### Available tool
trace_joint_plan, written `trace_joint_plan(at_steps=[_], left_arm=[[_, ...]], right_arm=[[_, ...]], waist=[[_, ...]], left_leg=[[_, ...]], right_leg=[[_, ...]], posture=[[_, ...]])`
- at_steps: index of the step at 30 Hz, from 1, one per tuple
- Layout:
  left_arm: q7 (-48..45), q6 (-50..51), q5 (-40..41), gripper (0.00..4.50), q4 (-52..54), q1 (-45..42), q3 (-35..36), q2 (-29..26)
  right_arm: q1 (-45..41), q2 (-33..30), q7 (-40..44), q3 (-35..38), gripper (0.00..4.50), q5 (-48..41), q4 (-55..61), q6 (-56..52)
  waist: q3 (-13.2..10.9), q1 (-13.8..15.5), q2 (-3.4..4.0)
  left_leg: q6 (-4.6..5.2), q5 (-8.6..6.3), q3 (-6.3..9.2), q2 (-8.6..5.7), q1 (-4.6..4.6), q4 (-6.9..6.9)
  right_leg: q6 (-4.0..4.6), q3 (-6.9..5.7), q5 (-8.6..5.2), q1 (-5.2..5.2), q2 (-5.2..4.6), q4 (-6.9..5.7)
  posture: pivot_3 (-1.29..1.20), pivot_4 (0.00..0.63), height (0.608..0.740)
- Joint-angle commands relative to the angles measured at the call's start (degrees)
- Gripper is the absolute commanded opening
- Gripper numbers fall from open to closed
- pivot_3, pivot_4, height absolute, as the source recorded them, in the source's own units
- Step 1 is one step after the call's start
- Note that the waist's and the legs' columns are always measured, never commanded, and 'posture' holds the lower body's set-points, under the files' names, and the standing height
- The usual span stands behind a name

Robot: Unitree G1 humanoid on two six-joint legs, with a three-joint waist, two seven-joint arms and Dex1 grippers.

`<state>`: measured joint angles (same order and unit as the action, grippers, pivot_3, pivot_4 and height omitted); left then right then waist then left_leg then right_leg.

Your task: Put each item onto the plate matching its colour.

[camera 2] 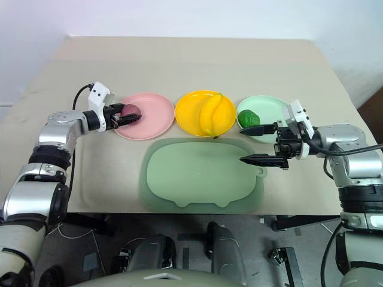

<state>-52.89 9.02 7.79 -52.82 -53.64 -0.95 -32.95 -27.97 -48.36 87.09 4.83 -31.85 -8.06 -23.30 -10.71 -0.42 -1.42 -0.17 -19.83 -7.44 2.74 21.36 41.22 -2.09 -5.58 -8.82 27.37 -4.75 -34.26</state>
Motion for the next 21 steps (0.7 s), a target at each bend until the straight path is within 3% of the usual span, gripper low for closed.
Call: trace_joint_plan(at_steps=[1, 17, 21], left_arm=[[0.67, -1.94, -1.16, 3.03, -0.51, -1.26, 0.47, 0.24], [-1.42, -0.65, 0.03, 3.03, 0.08, -0.96, 1.65, 1.38], [-0.15, 0.29, -0.46, 4.34, -0.88, -1.83, 2.19, 1.78]], right_arm=[[-0.75, 0.04, -0.54, 1.43, 4.5, -0.99, 1.3, 0.18], [-3.05, 0.61, -0.75, 1.42, 4.5, -0.67, -1.3, 0.52], [-3.15, 0.72, -1.07, 1.36, 4.5, -0.52, -1.37, 0.76]], waist=[[0.0, 0.0, 0.0], [0.0, 0.01, 0.0], [0.0, 0.0, 0.0]], left_leg=[[0.0, 0.0, 0.0, 0.0, 0.0, 0.0], [0.0, 0.0, 0.0, 0.0, 0.0, 0.0], [0.0, 0.0, 0.0, 0.0, 0.01, 0.0]], right_leg=[[0.0, 0.0, 0.0, 0.0, 0.0, 0.0], [0.0, -0.01, 0.0, 0.0, 0.0, 0.0], [0.0, 0.0, 0.0, 0.0, 0.0, 0.0]], posture=[[0.0, 0.15, 0.704], [0.0, 0.15, 0.704], [0.0, 0.15, 0.704]])
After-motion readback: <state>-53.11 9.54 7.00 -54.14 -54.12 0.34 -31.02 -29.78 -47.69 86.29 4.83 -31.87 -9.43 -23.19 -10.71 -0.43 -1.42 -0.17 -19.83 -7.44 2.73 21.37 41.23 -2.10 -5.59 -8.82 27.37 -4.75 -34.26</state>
